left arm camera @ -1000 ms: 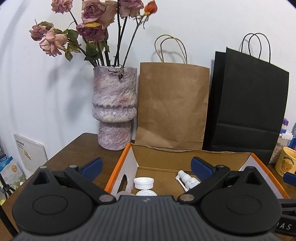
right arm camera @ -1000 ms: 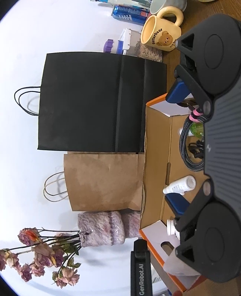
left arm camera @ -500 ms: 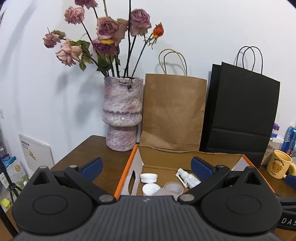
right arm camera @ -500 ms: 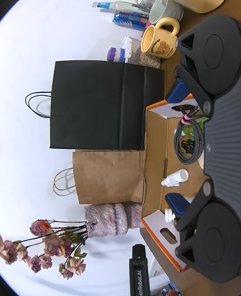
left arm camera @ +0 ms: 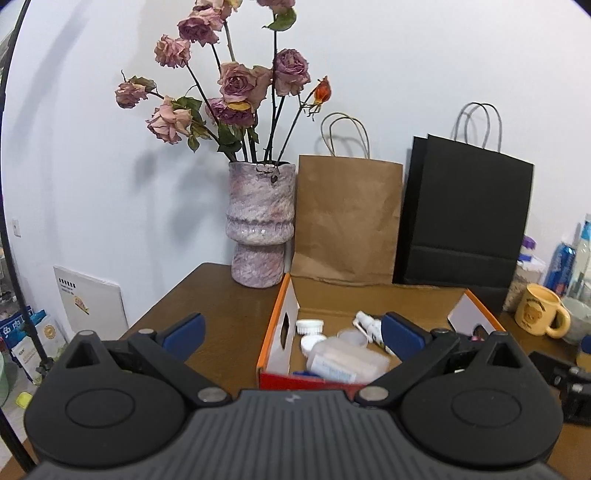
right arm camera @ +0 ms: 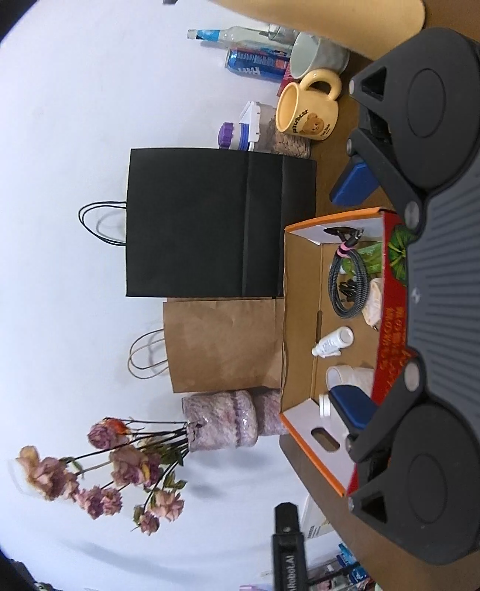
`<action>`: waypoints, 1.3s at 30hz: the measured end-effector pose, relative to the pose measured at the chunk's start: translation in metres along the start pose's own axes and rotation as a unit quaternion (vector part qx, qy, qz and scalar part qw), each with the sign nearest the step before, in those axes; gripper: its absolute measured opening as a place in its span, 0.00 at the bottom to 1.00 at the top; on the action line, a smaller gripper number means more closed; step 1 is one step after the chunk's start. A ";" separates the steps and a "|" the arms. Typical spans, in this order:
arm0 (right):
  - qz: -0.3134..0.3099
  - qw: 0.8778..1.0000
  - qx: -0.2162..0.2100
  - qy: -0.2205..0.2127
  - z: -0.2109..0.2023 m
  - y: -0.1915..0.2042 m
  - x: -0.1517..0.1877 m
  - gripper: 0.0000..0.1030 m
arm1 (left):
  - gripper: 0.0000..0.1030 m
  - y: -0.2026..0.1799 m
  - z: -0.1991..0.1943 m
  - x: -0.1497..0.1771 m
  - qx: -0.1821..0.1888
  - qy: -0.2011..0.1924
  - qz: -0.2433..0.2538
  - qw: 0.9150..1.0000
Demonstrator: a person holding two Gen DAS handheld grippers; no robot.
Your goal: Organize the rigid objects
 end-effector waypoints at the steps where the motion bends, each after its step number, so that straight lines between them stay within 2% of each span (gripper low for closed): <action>1: 0.001 1.000 -0.001 0.001 -0.007 0.001 0.001 1.00 | 1.00 0.000 -0.007 0.003 0.000 0.001 0.005 1.000; 4: 0.001 1.000 -0.002 0.002 -0.027 0.002 0.005 1.00 | 1.00 0.003 -0.026 0.018 0.003 0.014 0.017 1.000; 9: 0.011 1.000 -0.005 0.019 -0.060 0.003 0.030 1.00 | 1.00 0.007 -0.056 0.047 0.006 0.040 0.038 0.998; 21: 0.010 0.999 -0.005 0.052 -0.125 0.014 0.080 1.00 | 1.00 0.022 -0.116 0.097 0.015 0.074 0.041 0.996; 31: 0.003 0.997 -0.011 0.077 -0.144 0.026 0.101 1.00 | 1.00 0.025 -0.141 0.120 0.019 0.089 0.051 0.995; 39: 0.007 0.996 -0.008 0.087 -0.150 0.025 0.109 1.00 | 1.00 0.026 -0.145 0.129 0.022 0.100 0.052 0.993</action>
Point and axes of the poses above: each gripper's, at about its wrist camera, not at the fingertips, and z roughly the way its jaws point, y to its left, x to its underside, the point moved 7 cm from there along z, roughly the way its jaws point, and after that the axes turned 1 degree about -y, right-handed, at the moved point
